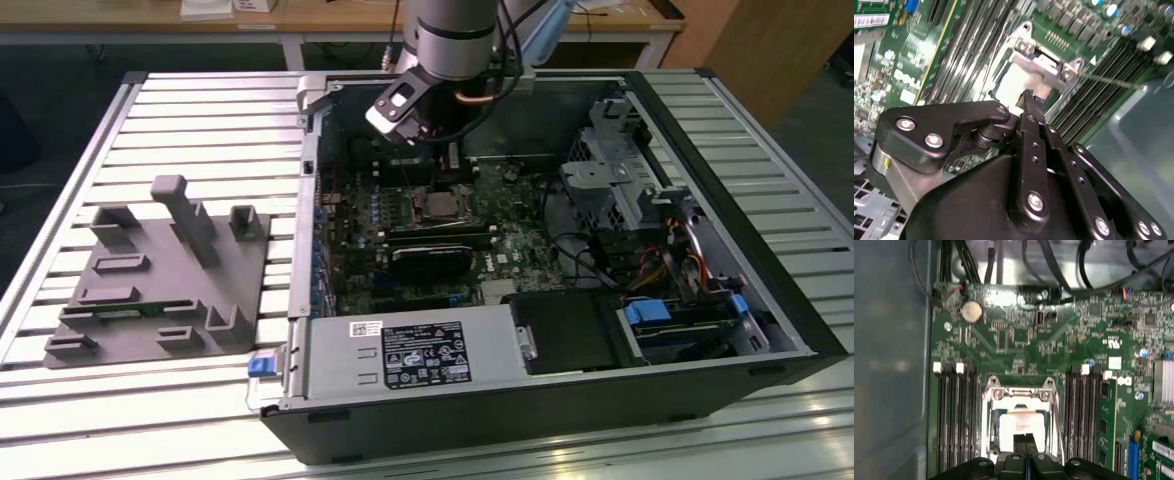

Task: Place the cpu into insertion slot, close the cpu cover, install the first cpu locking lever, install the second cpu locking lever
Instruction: 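Close the cpu cover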

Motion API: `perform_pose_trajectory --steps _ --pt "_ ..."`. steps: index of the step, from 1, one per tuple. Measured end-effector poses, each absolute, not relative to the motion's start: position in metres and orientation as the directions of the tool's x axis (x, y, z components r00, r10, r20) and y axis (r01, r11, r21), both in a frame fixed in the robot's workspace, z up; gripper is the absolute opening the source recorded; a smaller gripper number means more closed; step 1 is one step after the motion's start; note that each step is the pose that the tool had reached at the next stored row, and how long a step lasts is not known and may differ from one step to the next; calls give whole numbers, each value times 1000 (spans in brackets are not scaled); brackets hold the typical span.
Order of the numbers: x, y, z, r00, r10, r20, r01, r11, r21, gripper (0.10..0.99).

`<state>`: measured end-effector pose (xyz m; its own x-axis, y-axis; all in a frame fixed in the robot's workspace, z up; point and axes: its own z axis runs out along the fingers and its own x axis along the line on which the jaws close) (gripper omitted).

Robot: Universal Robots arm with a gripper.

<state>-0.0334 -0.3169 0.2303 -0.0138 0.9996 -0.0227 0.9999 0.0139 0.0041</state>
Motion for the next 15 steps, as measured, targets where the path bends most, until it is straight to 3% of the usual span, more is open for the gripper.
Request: perform_pose_trajectory --steps 15 --pt "-45 -318 223 -31 999 -23 999 31 4 106"
